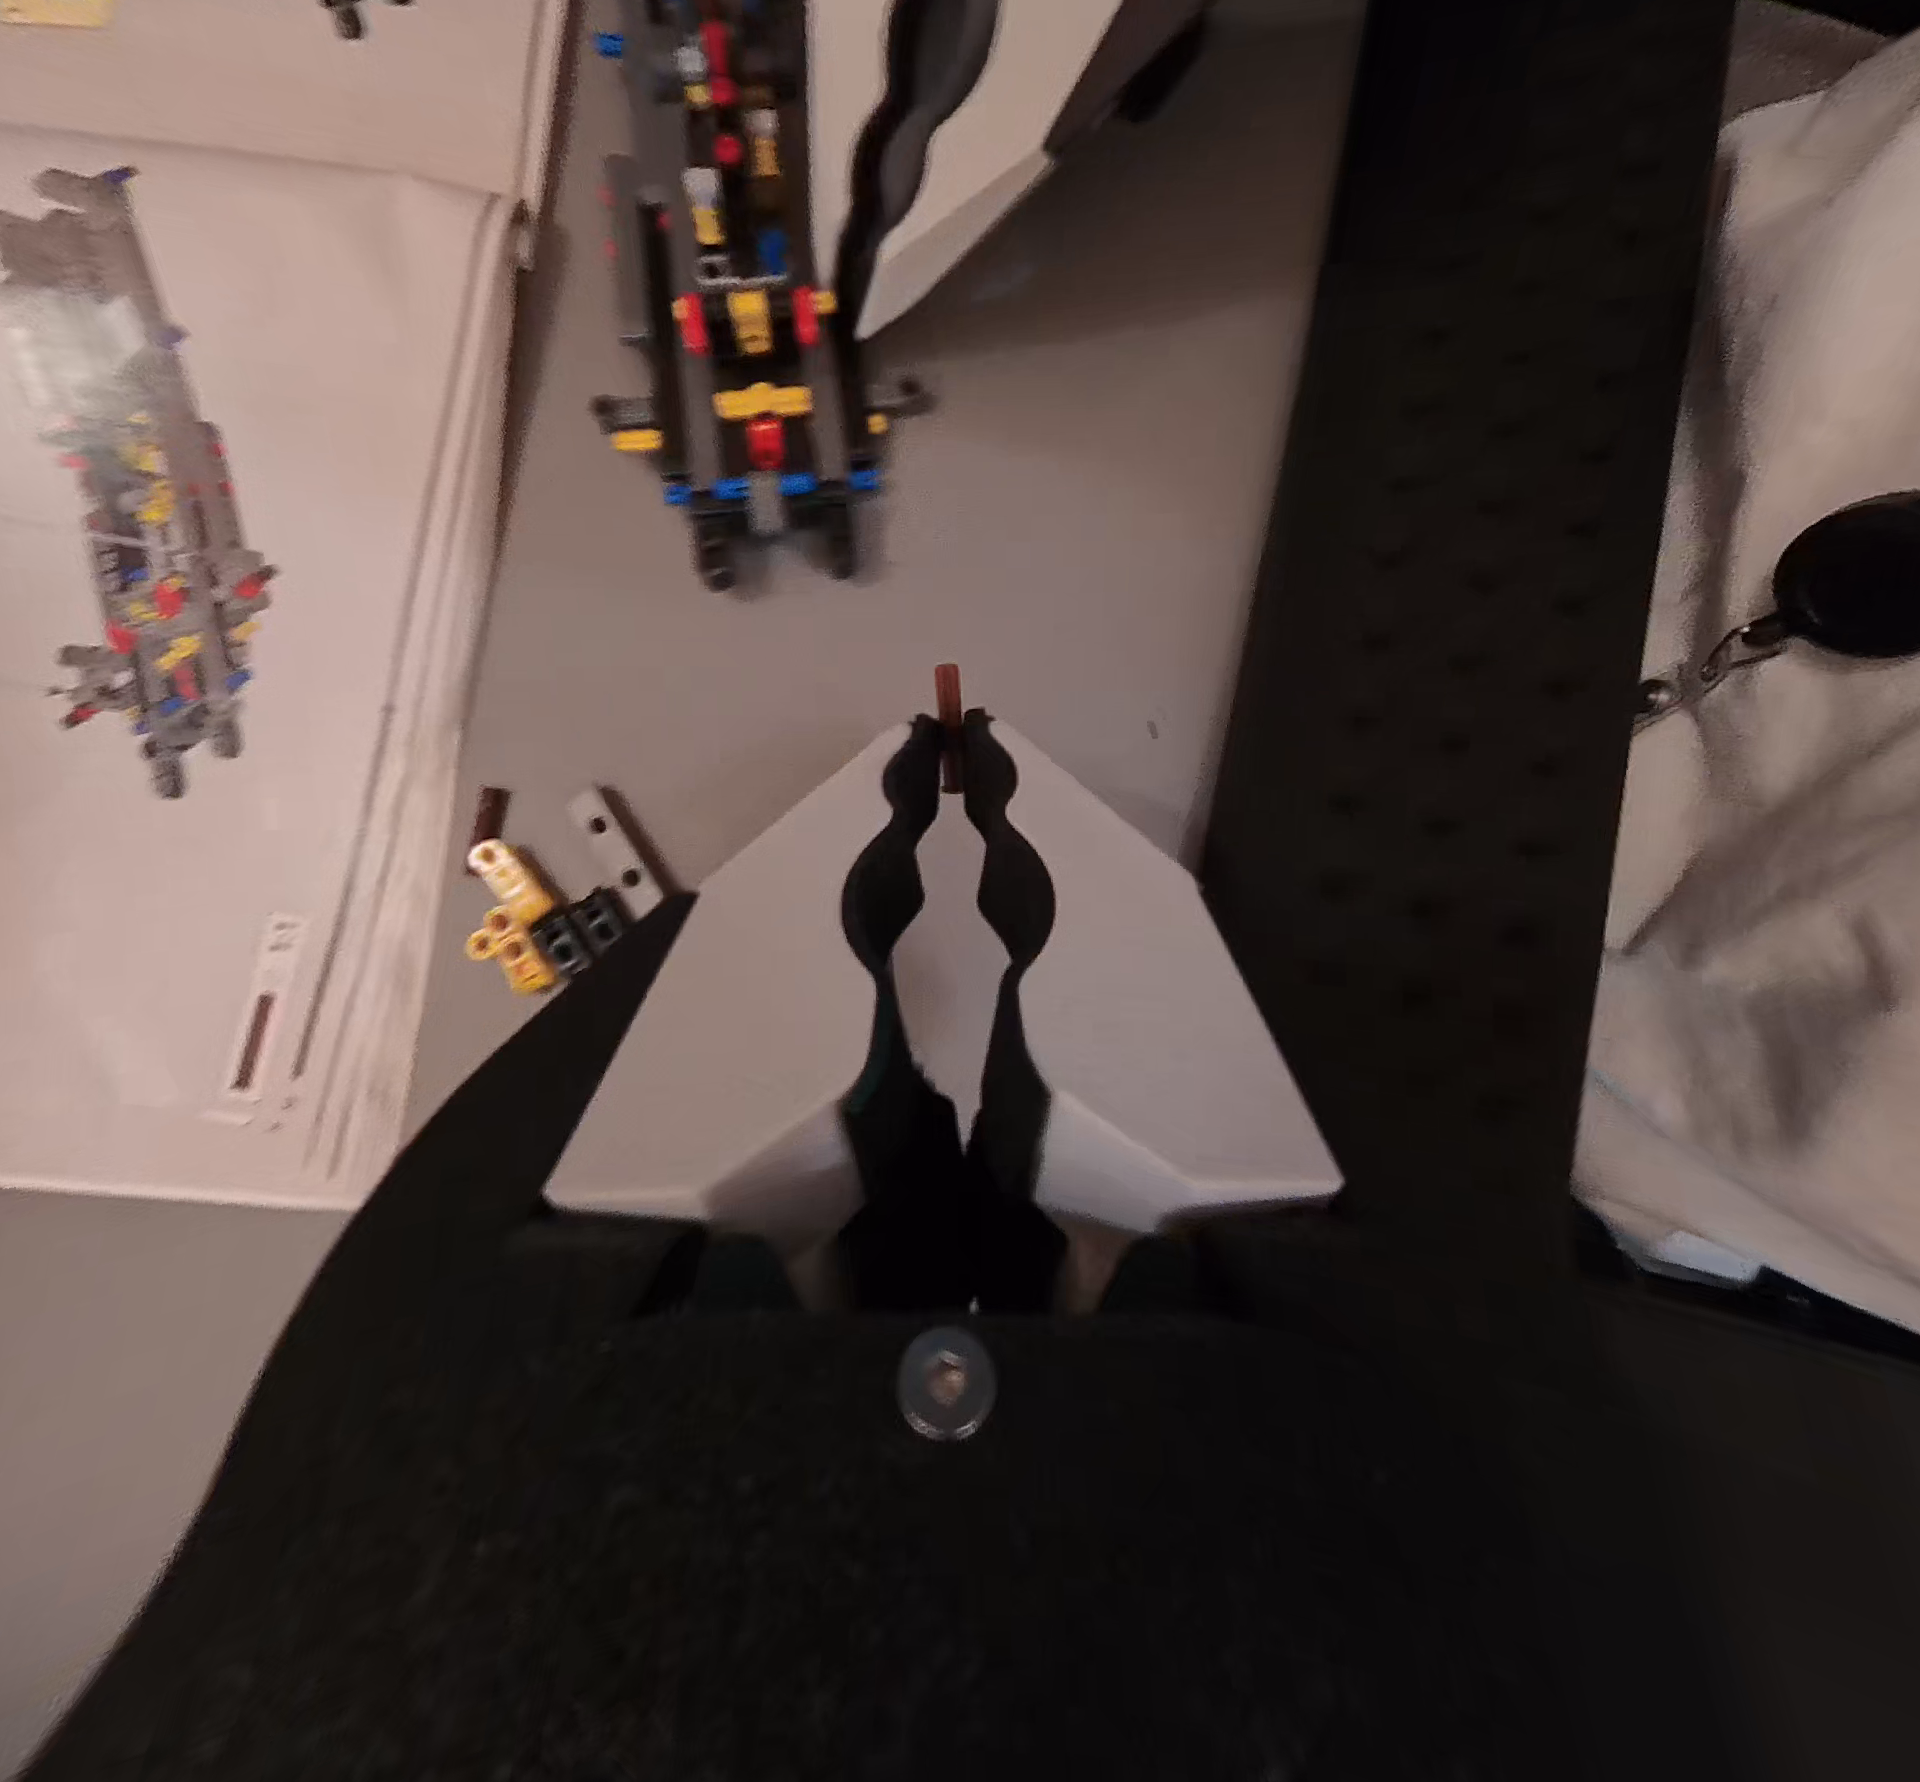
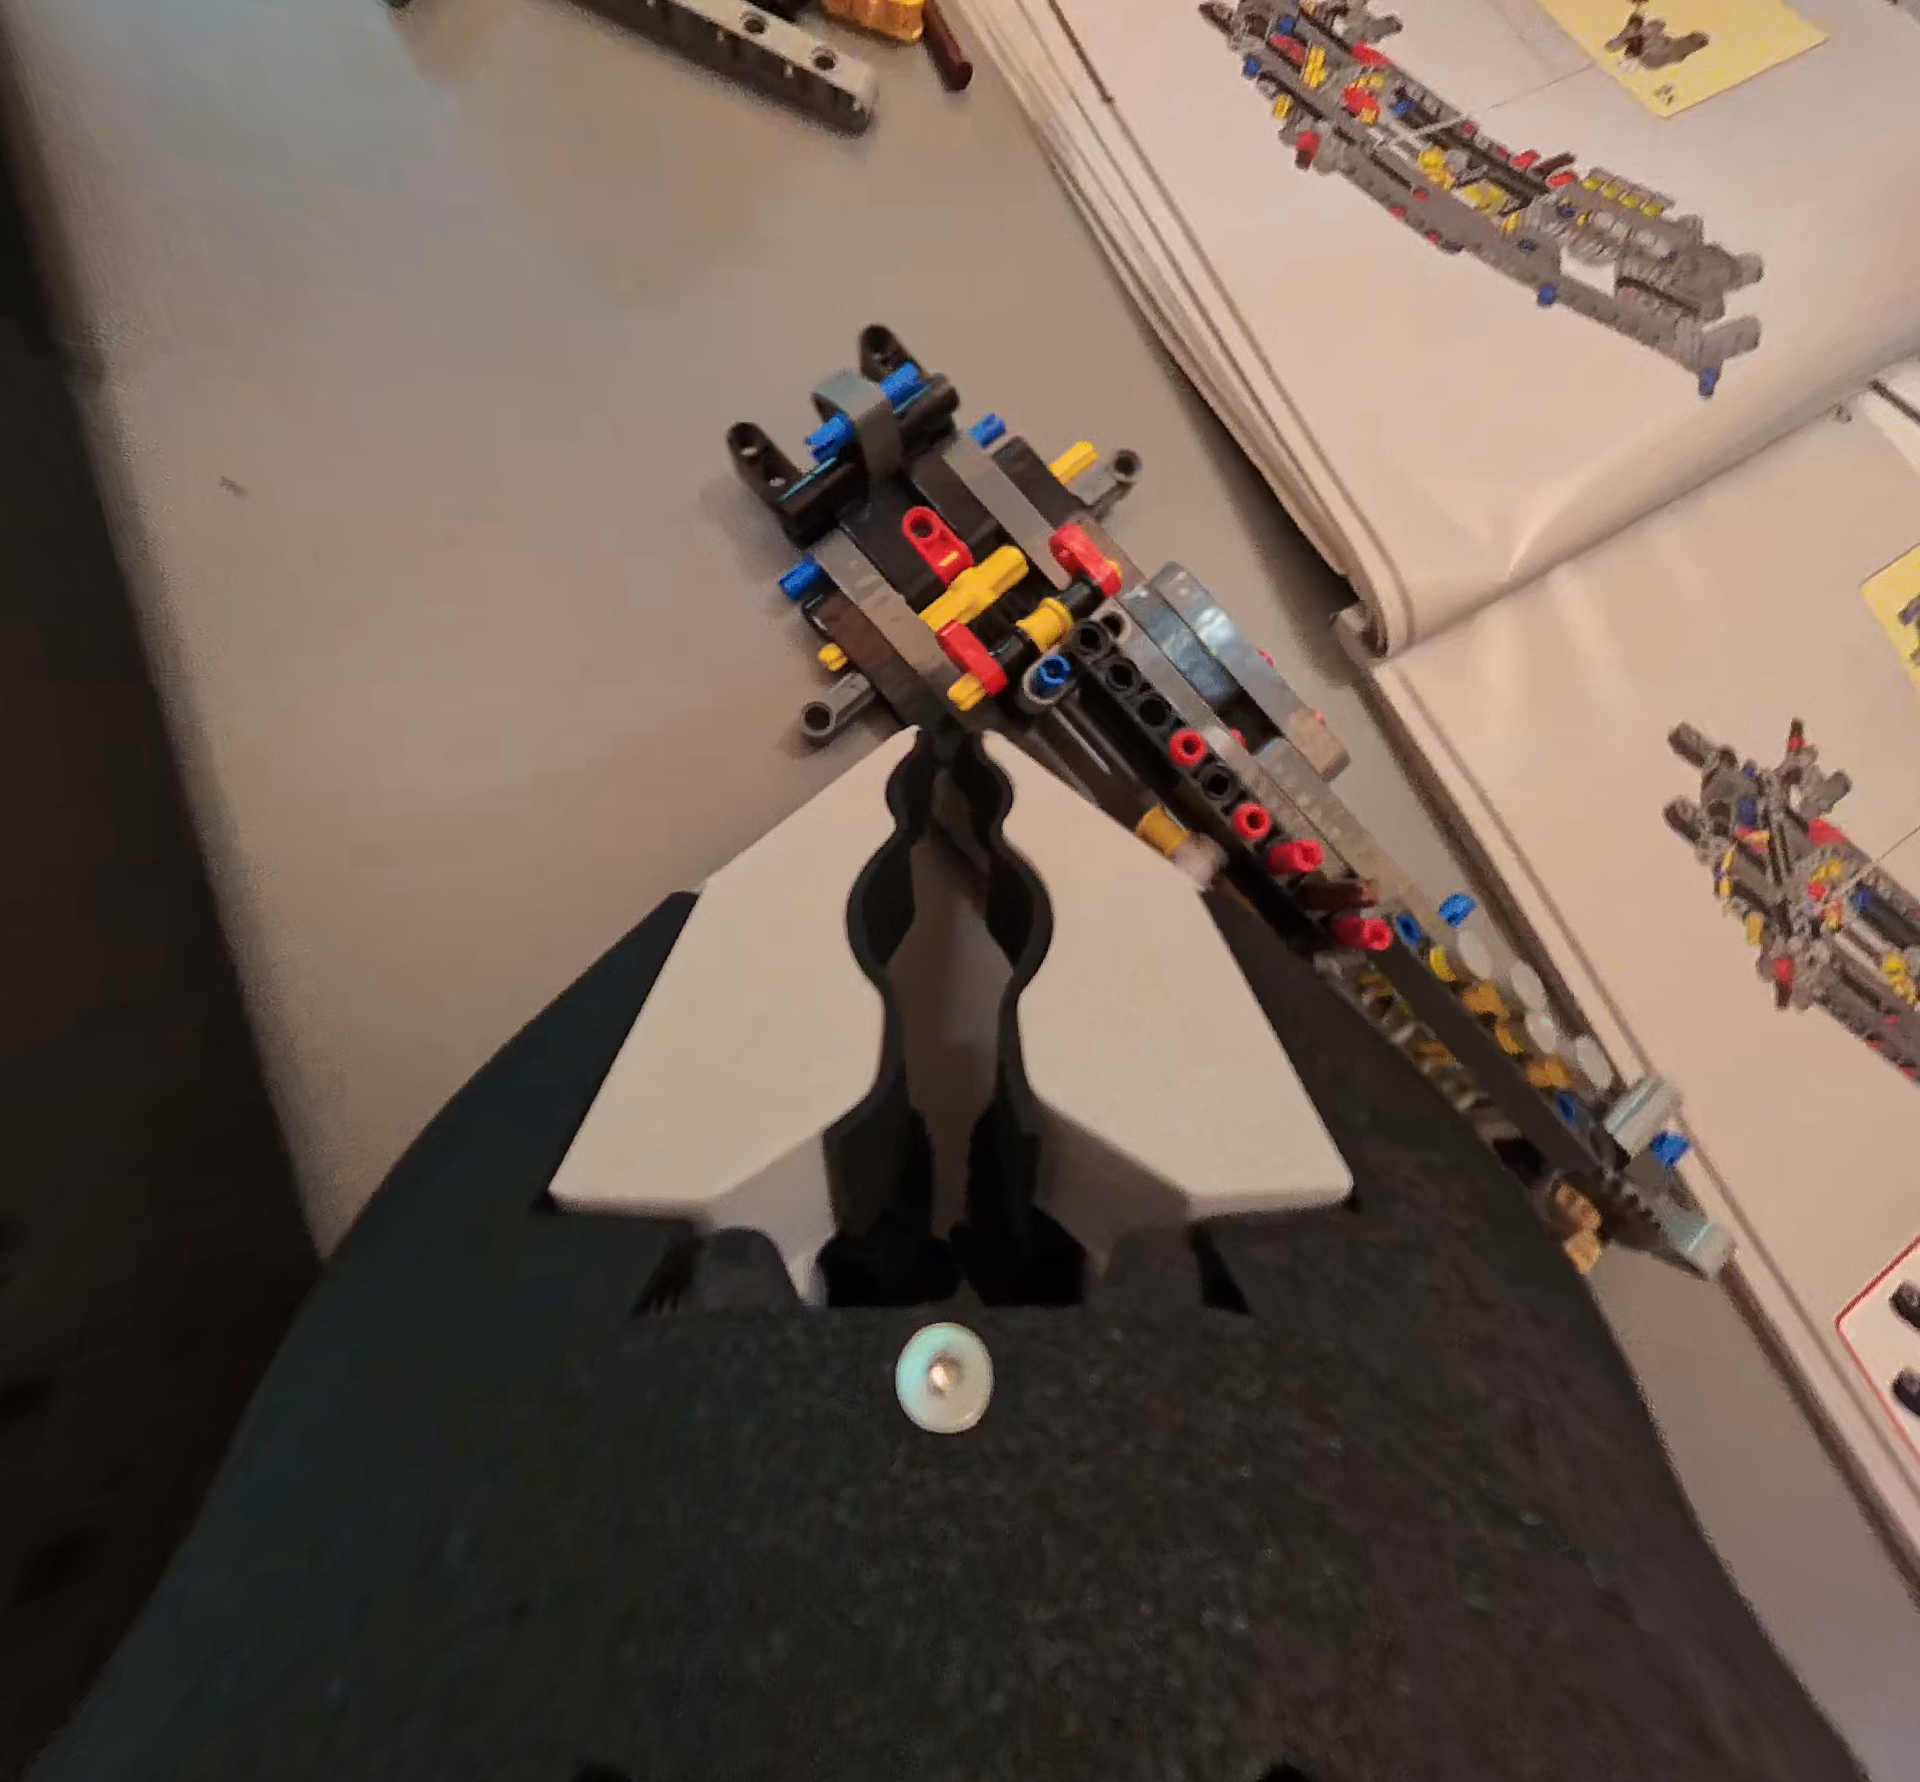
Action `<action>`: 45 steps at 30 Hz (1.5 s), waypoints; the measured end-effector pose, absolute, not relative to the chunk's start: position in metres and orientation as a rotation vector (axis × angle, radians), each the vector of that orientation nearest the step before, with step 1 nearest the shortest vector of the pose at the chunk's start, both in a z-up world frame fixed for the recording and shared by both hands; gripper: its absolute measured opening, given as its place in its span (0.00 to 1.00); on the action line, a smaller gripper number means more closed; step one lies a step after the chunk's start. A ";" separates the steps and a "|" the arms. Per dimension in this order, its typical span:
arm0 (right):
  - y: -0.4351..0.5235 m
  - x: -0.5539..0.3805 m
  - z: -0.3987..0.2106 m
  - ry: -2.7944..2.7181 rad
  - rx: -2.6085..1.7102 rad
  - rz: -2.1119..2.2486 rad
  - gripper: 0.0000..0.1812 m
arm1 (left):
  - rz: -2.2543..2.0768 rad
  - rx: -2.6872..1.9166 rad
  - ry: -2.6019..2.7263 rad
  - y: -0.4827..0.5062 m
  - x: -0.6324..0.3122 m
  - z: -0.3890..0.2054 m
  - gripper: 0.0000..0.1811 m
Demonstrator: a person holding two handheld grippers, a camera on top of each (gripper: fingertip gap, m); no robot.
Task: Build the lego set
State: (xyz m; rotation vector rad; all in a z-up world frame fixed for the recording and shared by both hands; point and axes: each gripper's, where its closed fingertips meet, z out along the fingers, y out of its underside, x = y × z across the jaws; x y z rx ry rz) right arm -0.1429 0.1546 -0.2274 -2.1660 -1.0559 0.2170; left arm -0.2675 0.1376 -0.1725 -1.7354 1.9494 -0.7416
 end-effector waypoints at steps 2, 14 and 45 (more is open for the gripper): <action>0.156 -0.152 -0.227 -1.075 -2.179 0.262 0.04 | -0.739 -1.737 1.970 0.128 -0.254 -0.179 0.02; 0.131 -0.056 -0.183 -0.454 -2.058 0.454 0.10 | -0.861 -1.822 2.089 0.082 -0.139 -0.213 0.02; 0.122 -0.058 -0.174 -0.455 -1.953 0.531 0.10 | -0.465 -1.868 1.695 0.254 -0.256 -0.192 0.09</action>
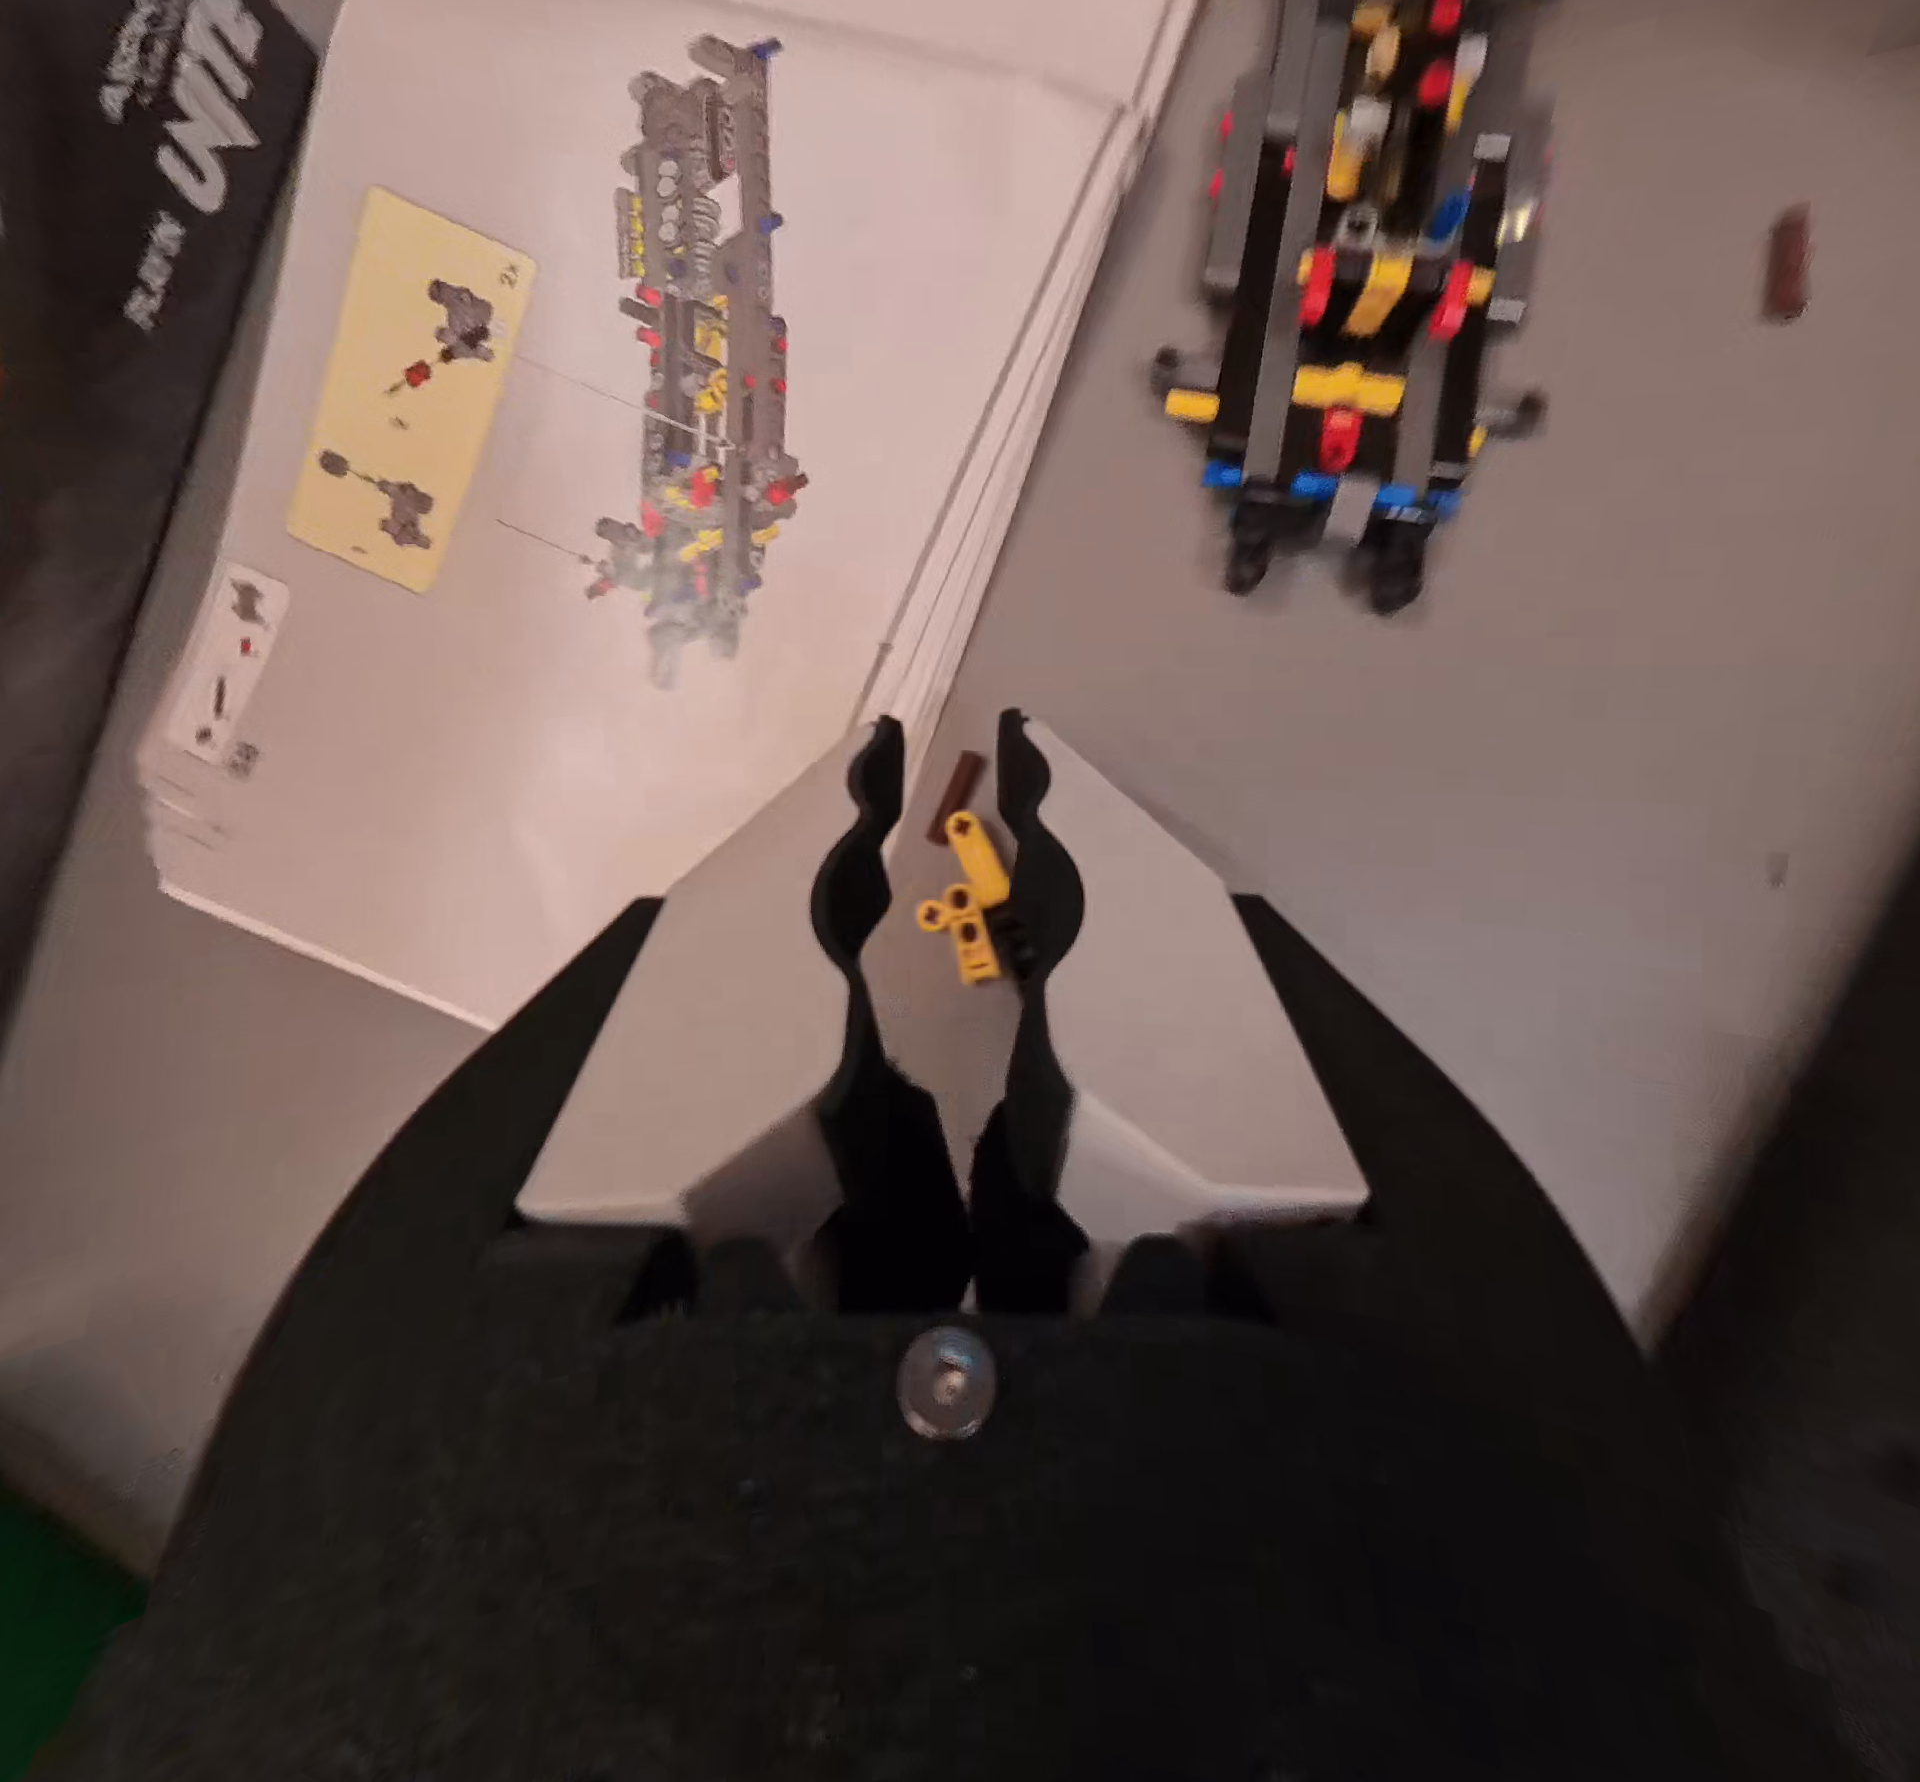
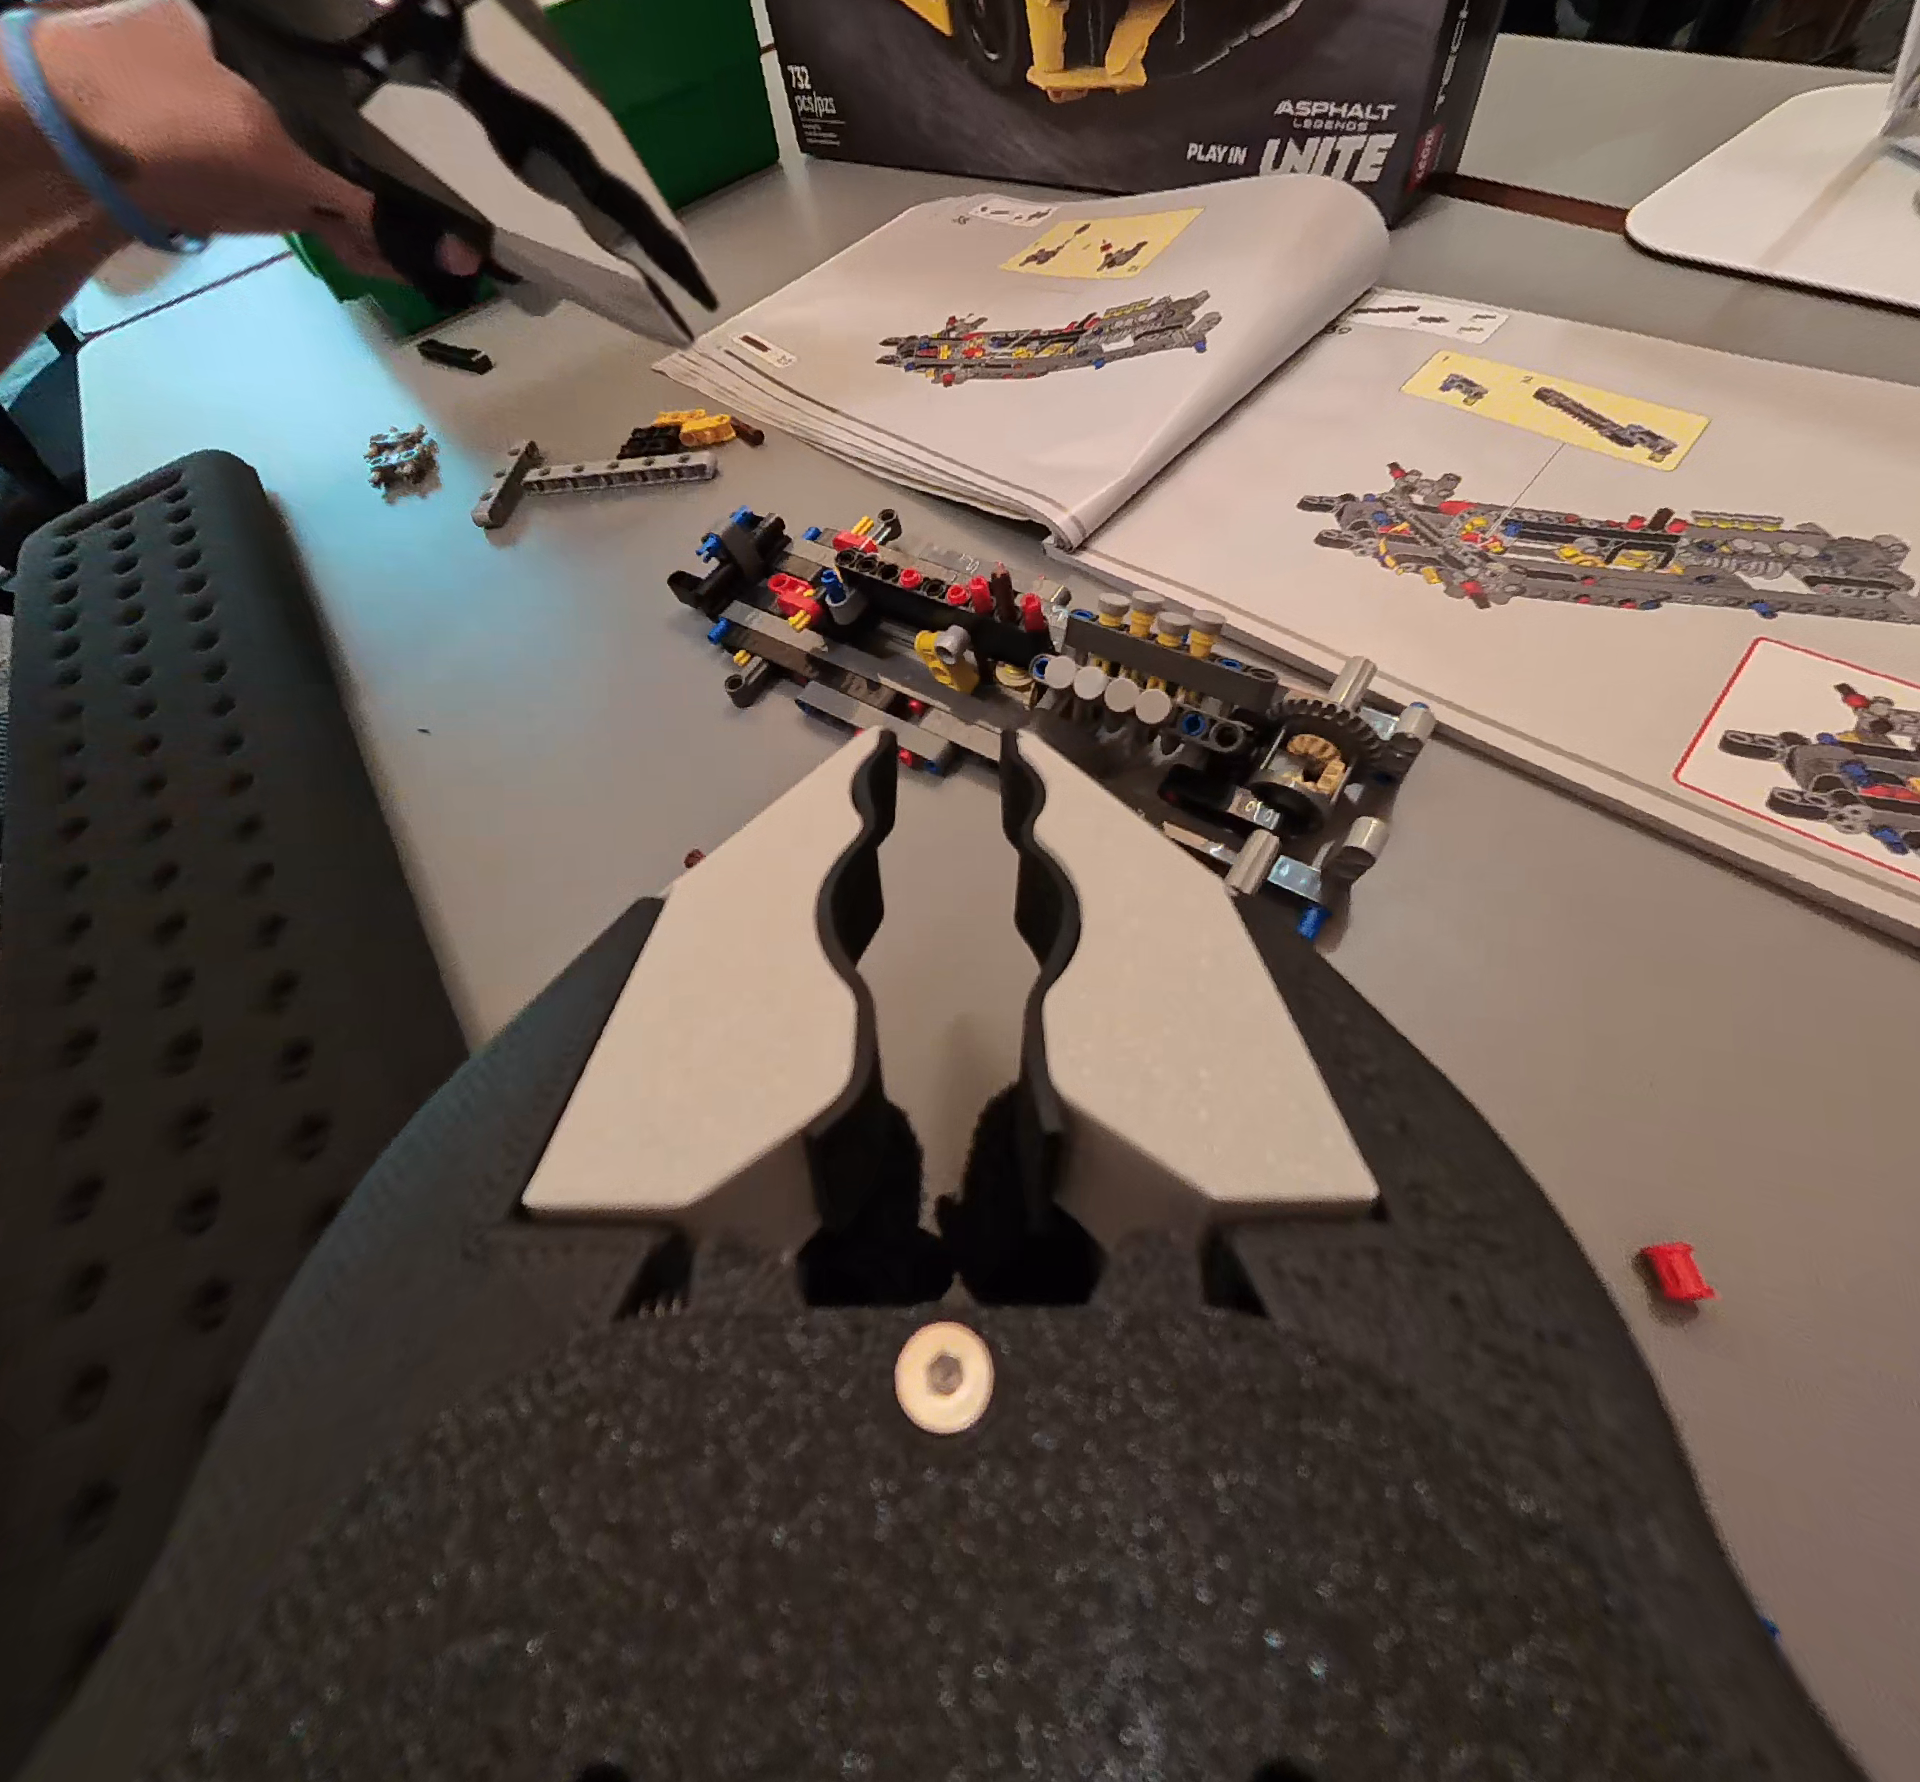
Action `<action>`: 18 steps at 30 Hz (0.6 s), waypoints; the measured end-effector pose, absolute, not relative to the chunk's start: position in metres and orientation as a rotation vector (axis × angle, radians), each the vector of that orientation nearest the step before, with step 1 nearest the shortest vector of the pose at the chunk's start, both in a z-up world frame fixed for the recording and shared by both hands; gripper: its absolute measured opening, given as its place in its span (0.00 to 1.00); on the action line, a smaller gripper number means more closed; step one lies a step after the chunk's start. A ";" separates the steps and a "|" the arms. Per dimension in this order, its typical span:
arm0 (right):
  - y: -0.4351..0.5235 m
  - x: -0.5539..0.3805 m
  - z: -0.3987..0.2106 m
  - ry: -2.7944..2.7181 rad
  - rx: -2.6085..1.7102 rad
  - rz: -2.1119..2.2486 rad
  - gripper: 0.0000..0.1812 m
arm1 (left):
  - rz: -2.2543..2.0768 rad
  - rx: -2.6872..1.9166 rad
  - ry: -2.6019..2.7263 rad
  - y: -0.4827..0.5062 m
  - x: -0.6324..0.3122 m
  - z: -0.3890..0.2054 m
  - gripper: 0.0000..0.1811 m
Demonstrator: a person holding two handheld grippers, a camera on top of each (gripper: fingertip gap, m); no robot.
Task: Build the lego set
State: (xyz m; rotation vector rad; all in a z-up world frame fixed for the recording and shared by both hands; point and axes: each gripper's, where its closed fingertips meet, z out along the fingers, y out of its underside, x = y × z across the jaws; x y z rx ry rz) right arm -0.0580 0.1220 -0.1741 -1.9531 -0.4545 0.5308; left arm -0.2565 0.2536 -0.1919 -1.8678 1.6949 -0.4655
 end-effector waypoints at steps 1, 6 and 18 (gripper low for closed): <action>0.122 -0.058 -0.175 -0.456 -1.956 0.529 0.10 | -0.436 -1.848 1.779 0.256 -0.257 -0.199 0.09; 0.123 -0.055 -0.175 -0.441 -1.957 0.530 0.10 | -0.406 -1.897 2.067 0.253 -0.257 -0.224 0.09; 0.124 -0.055 -0.171 -0.432 -1.942 0.565 0.10 | -0.344 -1.920 2.092 0.262 -0.263 -0.234 0.02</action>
